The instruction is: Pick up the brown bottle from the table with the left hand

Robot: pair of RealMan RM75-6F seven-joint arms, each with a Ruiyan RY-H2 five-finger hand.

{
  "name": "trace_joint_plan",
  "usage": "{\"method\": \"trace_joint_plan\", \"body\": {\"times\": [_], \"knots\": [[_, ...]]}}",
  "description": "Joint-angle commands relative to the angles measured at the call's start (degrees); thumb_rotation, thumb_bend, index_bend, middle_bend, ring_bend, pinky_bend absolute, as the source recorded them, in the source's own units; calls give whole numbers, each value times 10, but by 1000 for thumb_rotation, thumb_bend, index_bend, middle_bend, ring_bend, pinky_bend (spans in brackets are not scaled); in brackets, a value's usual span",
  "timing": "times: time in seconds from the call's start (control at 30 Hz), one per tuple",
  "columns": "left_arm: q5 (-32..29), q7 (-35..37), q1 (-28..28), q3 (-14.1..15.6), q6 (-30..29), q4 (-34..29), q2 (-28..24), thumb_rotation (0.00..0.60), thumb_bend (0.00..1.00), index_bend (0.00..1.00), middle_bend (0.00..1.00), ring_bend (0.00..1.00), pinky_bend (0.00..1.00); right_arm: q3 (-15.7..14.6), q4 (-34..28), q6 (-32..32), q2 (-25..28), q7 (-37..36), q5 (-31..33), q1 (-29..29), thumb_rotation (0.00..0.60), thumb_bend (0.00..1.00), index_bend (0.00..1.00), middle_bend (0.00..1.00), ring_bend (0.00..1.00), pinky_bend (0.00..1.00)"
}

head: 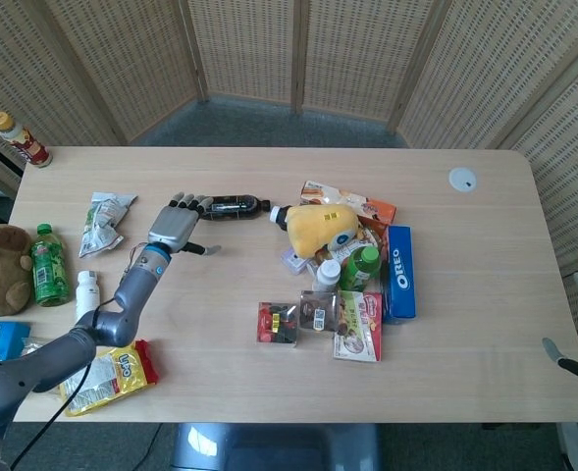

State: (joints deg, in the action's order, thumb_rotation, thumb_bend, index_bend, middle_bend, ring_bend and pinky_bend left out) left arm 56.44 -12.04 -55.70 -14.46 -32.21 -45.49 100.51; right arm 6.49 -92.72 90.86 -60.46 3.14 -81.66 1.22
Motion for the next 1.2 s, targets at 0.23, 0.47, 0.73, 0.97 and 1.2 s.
{"method": "trace_joint_plan", "body": {"times": [0.23,0.47,0.73,0.97,1.2], "knots": [[34,47,-34,2,35,84,56,255,211,0,0,0,0,1,-3,-2,-1,5,4,-3,584,206,0,0,0,0],[59,81,-42,6,46,122,75,254,211,0,0,0,0,3,-12,-3,-1,17,5,-3,583,207,0,0,0,0],[101,111,-21,30,40,63,45,254,210,0,0,0,0,5,-15,-2,-3,19,4,-4,585,204,0,1,0,0],[155,103,51,80,-46,-165,-86,255,210,0,0,0,0,7,-20,2,0,17,-12,0,588,205,0,0,0,0],[149,82,111,104,-109,-350,-207,255,208,0,0,0,0,3,-28,9,3,17,-25,-2,586,204,0,0,0,0]]}}
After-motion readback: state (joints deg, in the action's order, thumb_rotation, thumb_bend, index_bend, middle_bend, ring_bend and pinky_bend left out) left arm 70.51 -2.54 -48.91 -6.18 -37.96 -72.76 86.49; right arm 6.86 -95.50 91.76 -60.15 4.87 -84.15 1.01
